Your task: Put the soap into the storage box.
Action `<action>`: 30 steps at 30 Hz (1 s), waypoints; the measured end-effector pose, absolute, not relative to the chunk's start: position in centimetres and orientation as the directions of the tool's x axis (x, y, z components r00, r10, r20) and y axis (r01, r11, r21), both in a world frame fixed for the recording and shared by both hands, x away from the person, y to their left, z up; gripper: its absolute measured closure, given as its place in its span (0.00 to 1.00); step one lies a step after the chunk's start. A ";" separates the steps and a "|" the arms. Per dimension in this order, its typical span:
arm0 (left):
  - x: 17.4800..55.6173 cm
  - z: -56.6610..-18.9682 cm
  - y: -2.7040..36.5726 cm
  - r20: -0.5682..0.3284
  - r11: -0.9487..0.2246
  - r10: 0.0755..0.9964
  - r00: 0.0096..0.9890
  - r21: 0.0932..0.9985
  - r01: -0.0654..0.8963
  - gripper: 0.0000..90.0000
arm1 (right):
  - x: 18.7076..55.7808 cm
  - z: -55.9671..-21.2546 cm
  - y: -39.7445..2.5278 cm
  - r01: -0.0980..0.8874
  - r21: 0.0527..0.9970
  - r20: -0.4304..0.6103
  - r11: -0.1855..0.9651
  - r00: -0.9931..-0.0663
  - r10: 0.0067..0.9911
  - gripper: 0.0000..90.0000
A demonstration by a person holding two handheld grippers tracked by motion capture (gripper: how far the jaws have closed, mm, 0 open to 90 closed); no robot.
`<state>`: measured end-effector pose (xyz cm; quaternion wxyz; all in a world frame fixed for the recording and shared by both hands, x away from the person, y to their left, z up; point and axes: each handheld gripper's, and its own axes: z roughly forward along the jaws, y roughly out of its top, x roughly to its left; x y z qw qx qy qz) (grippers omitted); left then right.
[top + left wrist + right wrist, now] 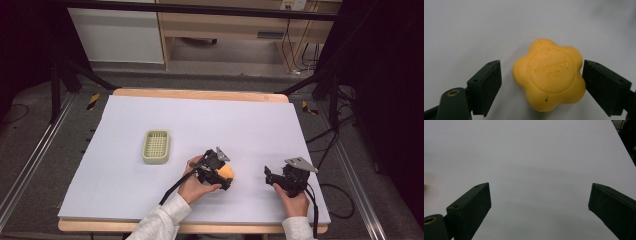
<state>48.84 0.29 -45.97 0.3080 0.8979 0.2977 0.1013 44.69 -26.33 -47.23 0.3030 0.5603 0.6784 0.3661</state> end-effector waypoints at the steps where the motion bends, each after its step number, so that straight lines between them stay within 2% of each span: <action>1: 48.9 -46.0 0.3 0.000 -0.638 0.594 0.805 0.610 0.470 0.18 | 44.7 -47.2 -26.4 0.537 0.837 -0.003 0.106 -0.188 0.982 0.05; 30: 48.8 -46.8 -0.9 0.019 -0.657 0.604 0.797 0.577 0.485 0.28 | 44.7 -47.2 -26.3 0.535 0.839 -0.002 0.102 -0.185 0.983 0.06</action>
